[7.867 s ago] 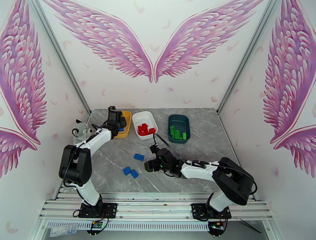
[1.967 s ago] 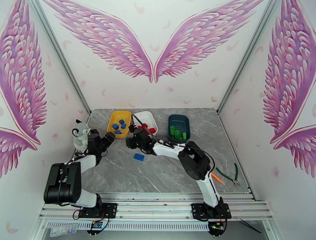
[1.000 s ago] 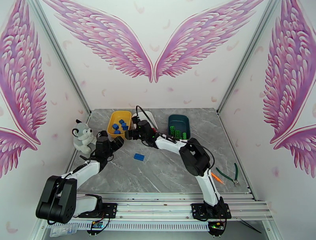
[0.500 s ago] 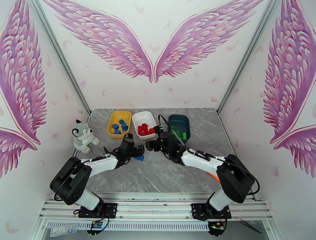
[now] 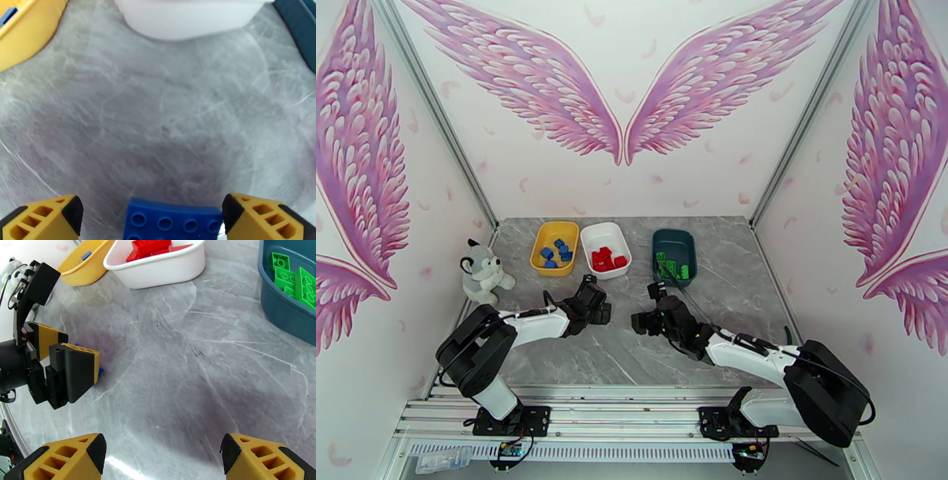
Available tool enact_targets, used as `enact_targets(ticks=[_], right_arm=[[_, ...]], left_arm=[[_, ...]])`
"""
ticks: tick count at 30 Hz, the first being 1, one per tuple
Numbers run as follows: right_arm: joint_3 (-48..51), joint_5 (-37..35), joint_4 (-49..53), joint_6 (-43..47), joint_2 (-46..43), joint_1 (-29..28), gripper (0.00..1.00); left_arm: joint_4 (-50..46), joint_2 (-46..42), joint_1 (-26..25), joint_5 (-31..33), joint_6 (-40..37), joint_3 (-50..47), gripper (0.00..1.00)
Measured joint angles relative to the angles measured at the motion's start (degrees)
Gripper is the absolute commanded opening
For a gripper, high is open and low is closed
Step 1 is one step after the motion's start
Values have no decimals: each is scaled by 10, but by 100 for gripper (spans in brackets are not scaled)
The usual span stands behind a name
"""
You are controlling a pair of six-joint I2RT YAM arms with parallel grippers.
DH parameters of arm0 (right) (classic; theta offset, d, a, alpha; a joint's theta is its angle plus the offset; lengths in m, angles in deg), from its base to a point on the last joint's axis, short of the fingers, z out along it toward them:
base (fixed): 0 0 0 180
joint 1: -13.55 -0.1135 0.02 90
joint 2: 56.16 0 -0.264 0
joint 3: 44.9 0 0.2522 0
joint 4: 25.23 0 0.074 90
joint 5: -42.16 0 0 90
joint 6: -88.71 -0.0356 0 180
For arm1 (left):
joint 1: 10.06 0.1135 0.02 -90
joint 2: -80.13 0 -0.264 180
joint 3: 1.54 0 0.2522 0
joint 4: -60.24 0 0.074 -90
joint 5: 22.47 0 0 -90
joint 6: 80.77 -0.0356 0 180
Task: Sort the legos into containers by color
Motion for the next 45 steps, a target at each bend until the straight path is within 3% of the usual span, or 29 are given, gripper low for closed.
enact_targets(ticks=[20, 30, 36, 45], right_arm=[[1, 1, -5, -9, 0, 0, 83], [1, 7, -9, -13, 25, 0, 83], [0, 16, -10, -13, 30, 0, 81], [-24, 121, -88, -28, 85, -9, 80]], left_arm=[[5, 23, -27, -13, -8, 0, 78], [3, 22, -36, -10, -4, 0, 58], [-10, 7, -35, -12, 1, -8, 55], [-6, -76, 26, -31, 3, -20, 54]])
